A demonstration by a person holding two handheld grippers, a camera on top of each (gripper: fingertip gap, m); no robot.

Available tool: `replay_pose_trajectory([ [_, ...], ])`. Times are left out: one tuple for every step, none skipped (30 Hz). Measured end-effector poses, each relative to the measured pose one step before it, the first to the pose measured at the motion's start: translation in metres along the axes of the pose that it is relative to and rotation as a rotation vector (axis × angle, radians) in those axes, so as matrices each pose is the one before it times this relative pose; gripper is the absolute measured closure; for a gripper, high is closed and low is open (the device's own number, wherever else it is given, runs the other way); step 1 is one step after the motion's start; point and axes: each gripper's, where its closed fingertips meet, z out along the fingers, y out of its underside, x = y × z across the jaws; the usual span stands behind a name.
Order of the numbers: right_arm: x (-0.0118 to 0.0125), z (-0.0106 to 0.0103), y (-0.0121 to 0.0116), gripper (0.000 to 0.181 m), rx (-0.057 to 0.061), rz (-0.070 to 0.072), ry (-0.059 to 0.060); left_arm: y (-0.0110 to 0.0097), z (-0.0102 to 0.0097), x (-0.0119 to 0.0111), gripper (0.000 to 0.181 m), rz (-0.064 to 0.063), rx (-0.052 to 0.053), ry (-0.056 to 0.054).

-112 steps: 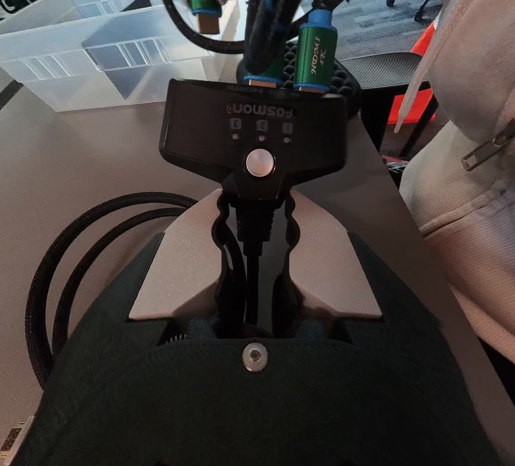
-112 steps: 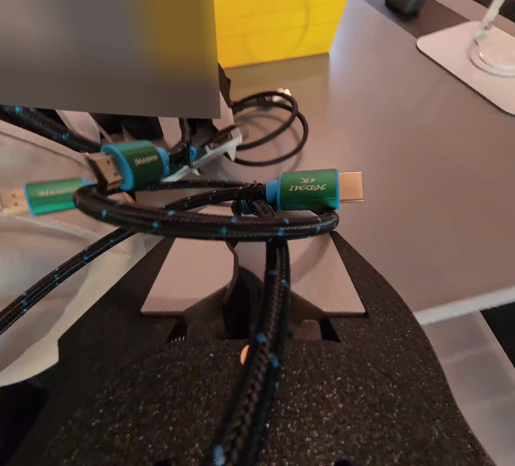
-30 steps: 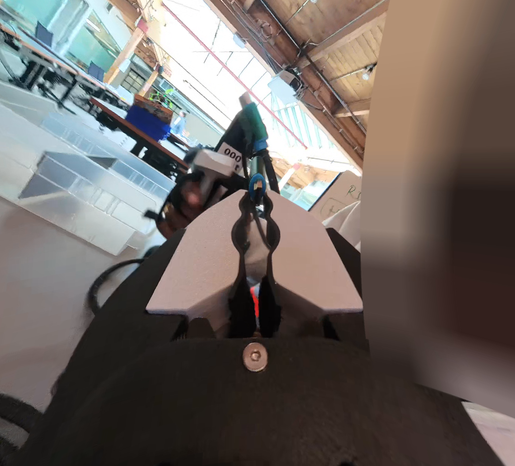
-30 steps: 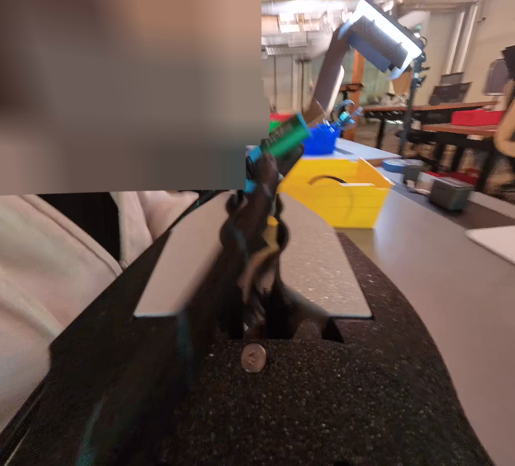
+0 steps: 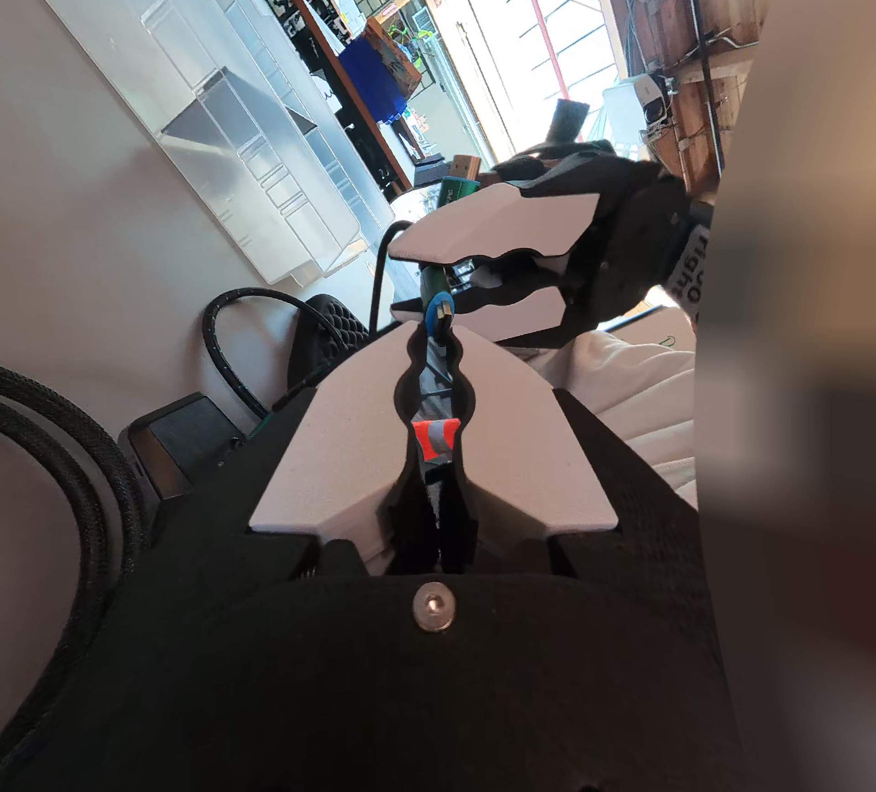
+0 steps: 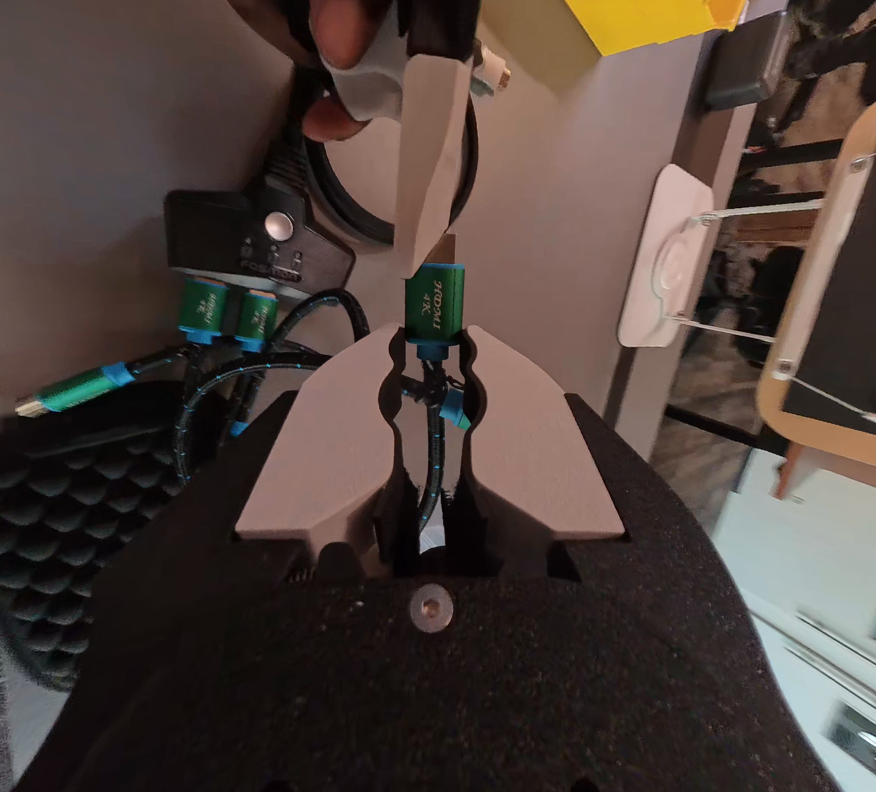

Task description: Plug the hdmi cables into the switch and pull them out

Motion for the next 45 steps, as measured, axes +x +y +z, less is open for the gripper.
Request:
replay_pose_trajectory([
  [0.00009, 0.00047, 0.00178, 0.159, -0.0236, -0.0303, 0.0269, 0.00116, 0.00085, -0.00038, 0.175, -0.0181, 0.0011, 0.0023],
  [0.0001, 0.00045, 0.00165, 0.159, -0.0191, -0.0183, 0.0239, 0.0006, 0.0004, -0.00051, 0.175, -0.0195, 0.006, 0.0032],
  [0.00058, -0.00005, 0.00112, 0.159, -0.0115, -0.0082, 0.0216, 0.00015, 0.00021, -0.00018, 0.174, -0.0176, 0.0089, 0.0043],
  [0.00035, -0.00048, 0.00082, 0.16, -0.0083, -0.0033, 0.0158, 0.00011, 0.00032, -0.00013, 0.175, -0.0116, 0.0081, 0.0034],
  [0.00014, -0.00058, 0.00118, 0.16, -0.011, -0.0013, 0.0096, 0.00022, 0.00041, -0.00013, 0.174, -0.0021, 0.0069, -0.0005],
  [-0.00002, -0.00065, 0.00119, 0.16, -0.0118, -0.0017, 0.0059, 0.00039, 0.00065, 0.00027, 0.175, 0.0017, 0.003, -0.0005],
  [-0.00145, -0.00065, 0.00108, 0.162, -0.0094, -0.0057, -0.0062, 0.00043, 0.0004, 0.0003, 0.174, 0.0018, -0.0022, 0.0006],
  [-0.00057, -0.00084, 0.00086, 0.165, -0.0043, -0.0087, -0.0026, 0.00031, 0.00002, 0.00019, 0.174, 0.0034, -0.0039, 0.0017],
  [-0.00044, -0.00105, -0.00042, 0.166, 0.0098, -0.0072, -0.0059, 0.00046, -0.00008, 0.00056, 0.174, 0.0034, -0.006, 0.0043],
  [-0.00041, -0.00098, -0.00023, 0.167, 0.0115, -0.0105, -0.0075, 0.00056, 0.00006, 0.00082, 0.174, 0.0034, -0.0062, 0.0044],
  [0.00015, -0.00084, -0.00052, 0.168, 0.0148, -0.0253, 0.0014, 0.00059, 0.00014, 0.00103, 0.174, 0.0099, -0.0068, 0.0029],
  [-0.00065, -0.00068, -0.00061, 0.168, 0.0162, -0.011, -0.0061, 0.00093, 0.0001, 0.00129, 0.174, 0.0196, -0.012, 0.0023],
  [-0.00057, -0.00097, -0.00117, 0.168, 0.0281, 0.008, -0.0116, 0.00019, -0.00012, 0.00219, 0.174, 0.0232, -0.0116, 0.0068],
  [0.00011, -0.00131, -0.00155, 0.168, 0.0399, 0.0264, -0.0109, -0.00074, -0.00022, 0.00318, 0.173, 0.0242, -0.0119, 0.013],
  [0.00041, -0.00136, -0.00134, 0.168, 0.0425, 0.0368, -0.0099, -0.0011, 0.00008, 0.00319, 0.172, 0.0316, -0.0165, 0.0132],
  [0.00008, -0.00134, -0.0003, 0.168, 0.0328, 0.0386, -0.0096, -0.00054, 0.00028, 0.00307, 0.171, 0.0455, -0.0231, 0.0093],
  [0.0, -0.00172, 0.00128, 0.168, 0.0154, 0.0292, -0.0055, -0.00093, -0.00086, 0.00337, 0.171, 0.0721, -0.0252, 0.0074],
  [0.00174, -0.0027, 0.00574, 0.168, -0.0155, 0.0184, 0.0093, -0.00254, -0.0034, 0.0023, 0.17, 0.0965, -0.0199, -0.0049],
  [0.00342, -0.004, 0.00861, 0.168, -0.0308, 0.0161, 0.0205, -0.00256, -0.00577, -0.00076, 0.159, 0.1074, -0.0251, -0.0289],
  [0.00337, -0.00574, 0.00818, 0.168, -0.0228, 0.0248, 0.0166, 0.00119, -0.007, -0.0029, 0.15, 0.1212, -0.0492, -0.0443],
  [0.00258, -0.00705, 0.00628, 0.168, -0.0044, 0.0406, 0.0052, 0.00688, -0.00674, -0.00565, 0.145, 0.128, -0.0799, -0.062],
  [0.00114, -0.00728, 0.00574, 0.168, 0.0004, 0.053, -0.0113, 0.01303, -0.00479, -0.00787, 0.142, 0.123, -0.1084, -0.0769],
  [0.00113, -0.007, 0.00624, 0.168, -0.003, 0.0524, -0.0163, 0.01838, -0.00151, -0.0065, 0.135, 0.1168, -0.1336, -0.0654],
  [0.00305, -0.00647, 0.00625, 0.168, -0.0006, 0.0409, -0.007, 0.02076, 0.00228, -0.00309, 0.13, 0.1007, -0.1431, -0.0413],
  [0.00558, -0.00675, 0.00484, 0.168, 0.0073, 0.0326, 0.0045, 0.01866, 0.0062, 0.00065, 0.127, 0.0779, -0.1248, -0.0167],
  [0.00724, -0.00733, 0.00287, 0.168, 0.0184, 0.0355, 0.0078, 0.01344, 0.00891, 0.00381, 0.126, 0.0569, -0.0866, 0.0053],
  [0.00729, -0.00779, 0.00068, 0.168, 0.0269, 0.0402, 0.0028, 0.00867, 0.01001, 0.00561, 0.126, 0.0419, -0.0516, 0.0202],
  [0.00576, -0.00704, -0.00024, 0.167, 0.0248, 0.0413, -0.0094, 0.006, 0.00939, 0.00519, 0.126, 0.0332, -0.036, 0.0216],
  [0.00367, -0.00486, -0.00032, 0.167, 0.0194, 0.0336, -0.0177, 0.00478, 0.00762, 0.00333, 0.127, 0.0318, -0.0321, 0.0124],
  [0.00101, -0.00174, 0.00039, 0.167, 0.0094, 0.0226, -0.025, 0.0041, 0.00553, 0.00085, 0.128, 0.0343, -0.0294, -0.0007],
  [-0.0004, 0.00211, 0.00151, 0.167, -0.0014, 0.0141, -0.0239, 0.00329, 0.00361, -0.00099, 0.128, 0.0319, -0.0237, -0.0102],
  [-0.00207, 0.00557, 0.003, 0.167, -0.0135, 0.0037, -0.0245, 0.00347, 0.00267, -0.00198, 0.128, 0.0234, -0.0242, -0.0111],
  [-0.00371, 0.00808, 0.00379, 0.167, -0.0202, -0.0035, -0.0286, 0.00376, 0.0026, -0.00204, 0.128, 0.0153, -0.0274, -0.0072],
  [-0.00484, 0.00934, 0.00343, 0.167, -0.0195, -0.0049, -0.0325, 0.00048, 0.00218, -0.00016, 0.127, 0.0037, -0.0082, 0.0084],
  [-0.00537, 0.00959, 0.00207, 0.167, -0.0083, -0.0024, -0.0374, -0.00197, 0.00172, 0.00209, 0.126, -0.008, 0.0076, 0.0291],
  [-0.00457, 0.00926, 0.00124, 0.167, -0.0016, 0.0041, -0.0365, -0.00121, 0.00229, 0.00271, 0.124, -0.0124, 0.0027, 0.0377],
  [-0.00272, 0.00884, 0.00164, 0.167, -0.0014, 0.0069, -0.0288, -0.00185, 0.00219, 0.00224, 0.122, -0.0125, 0.0112, 0.0384],
  [-0.00148, 0.00799, 0.00293, 0.167, -0.0079, 0.0072, -0.0232, -0.00087, 0.00157, 0.00131, 0.12, -0.011, 0.0116, 0.0342],
  [-0.00132, 0.00655, 0.00313, 0.167, -0.0077, 0.0081, -0.0262, 0.00042, 0.00116, 0.0006, 0.12, -0.0204, 0.0083, 0.0326],
  [-0.00051, 0.00487, 0.00315, 0.167, -0.0062, 0.0124, -0.0237, 0.00041, 0.00057, -0.00145, 0.121, -0.0326, 0.0112, 0.0205],
  [-0.00024, 0.00331, 0.00262, 0.167, -0.0017, 0.0137, -0.0234, -0.00034, -0.00015, -0.00415, 0.13, -0.0245, 0.0152, -0.0003],
  [0.00002, 0.00237, 0.00241, 0.167, -0.0003, 0.0128, -0.023, 0.00002, -0.00027, -0.00253, 0.139, -0.0062, 0.0066, 0.0044],
  [0.00066, 0.00215, 0.00225, 0.167, 0.0003, 0.0147, -0.0194, 0.00032, -0.0002, -0.00083, 0.14, 0.0007, -0.0051, 0.0068],
  [0.00049, 0.00267, 0.00257, 0.167, -0.0028, 0.0193, -0.0234, -0.00004, -0.00002, -0.00034, 0.141, 0.0081, -0.009, -0.0013],
  [-0.00042, 0.0043, 0.0028, 0.167, -0.0037, 0.0228, -0.0316, -0.00063, 0.00024, 0.00002, 0.142, 0.0044, 0.0002, -0.008],
])
